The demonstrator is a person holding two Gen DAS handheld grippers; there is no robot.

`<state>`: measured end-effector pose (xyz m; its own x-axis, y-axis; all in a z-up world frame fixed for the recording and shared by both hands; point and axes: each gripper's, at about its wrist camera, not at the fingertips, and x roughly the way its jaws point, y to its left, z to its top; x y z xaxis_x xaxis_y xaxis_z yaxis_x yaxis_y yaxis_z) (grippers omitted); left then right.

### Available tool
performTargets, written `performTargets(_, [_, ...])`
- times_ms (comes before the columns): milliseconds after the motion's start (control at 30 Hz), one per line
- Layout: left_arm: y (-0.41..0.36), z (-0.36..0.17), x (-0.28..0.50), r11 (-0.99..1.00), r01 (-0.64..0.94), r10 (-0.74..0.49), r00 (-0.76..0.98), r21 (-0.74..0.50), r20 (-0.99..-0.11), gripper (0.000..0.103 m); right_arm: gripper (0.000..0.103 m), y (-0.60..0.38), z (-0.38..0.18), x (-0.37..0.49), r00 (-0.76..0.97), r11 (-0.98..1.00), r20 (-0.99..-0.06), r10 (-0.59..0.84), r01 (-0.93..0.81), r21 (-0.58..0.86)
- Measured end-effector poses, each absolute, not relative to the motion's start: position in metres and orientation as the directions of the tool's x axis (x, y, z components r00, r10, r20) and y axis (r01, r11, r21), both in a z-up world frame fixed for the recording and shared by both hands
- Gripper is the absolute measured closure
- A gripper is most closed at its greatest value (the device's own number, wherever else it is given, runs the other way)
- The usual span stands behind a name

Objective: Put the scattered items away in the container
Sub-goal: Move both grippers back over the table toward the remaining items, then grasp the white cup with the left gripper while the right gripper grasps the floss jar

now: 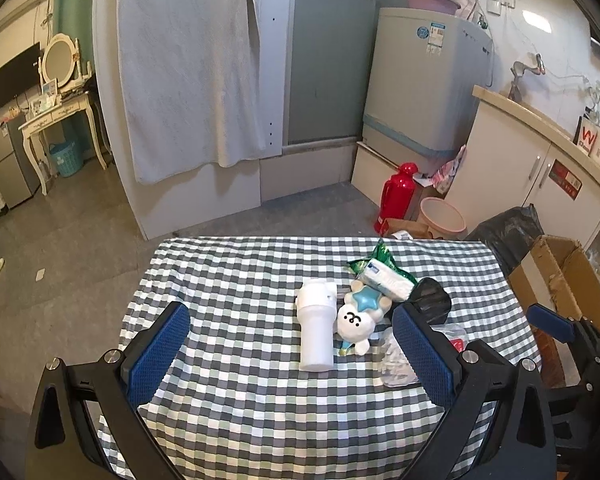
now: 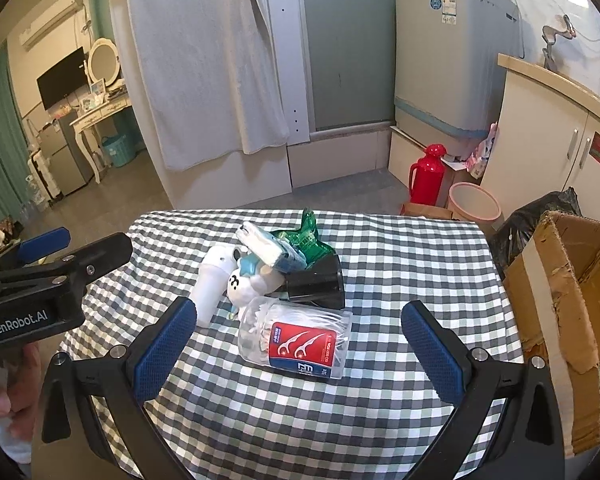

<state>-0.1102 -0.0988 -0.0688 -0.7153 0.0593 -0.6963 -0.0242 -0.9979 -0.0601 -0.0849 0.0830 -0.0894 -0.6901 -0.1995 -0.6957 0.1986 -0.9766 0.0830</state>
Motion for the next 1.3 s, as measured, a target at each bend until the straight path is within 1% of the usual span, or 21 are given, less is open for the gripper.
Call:
performTargets(667, [-0.107, -0.132, -0.150, -0.993, -0.041, 0.112, -0.588, -0.109, -0.801, 0.000, 0.000, 0.066, -0.128, -0.101, -0.632, -0.976, -0.755, -0.177, 0.211, 0.052])
performTargets(900, [-0.101, -0.157, -0.160, -0.996, -0.047, 0.094, -0.541, -0.081, -0.836, 0.000, 0.000, 0.063, -0.141, -0.106, -0.614, -0.979, -0.775, -0.150, 0.202, 0.029])
performTargets(1300, [-0.098, -0.184, -0.173, -0.995, -0.043, 0.097, -0.501, -0.087, -0.860, 0.000, 0.000, 0.066, -0.159, -0.118, -0.584, -0.982, -0.800, -0.137, 0.185, 0.033])
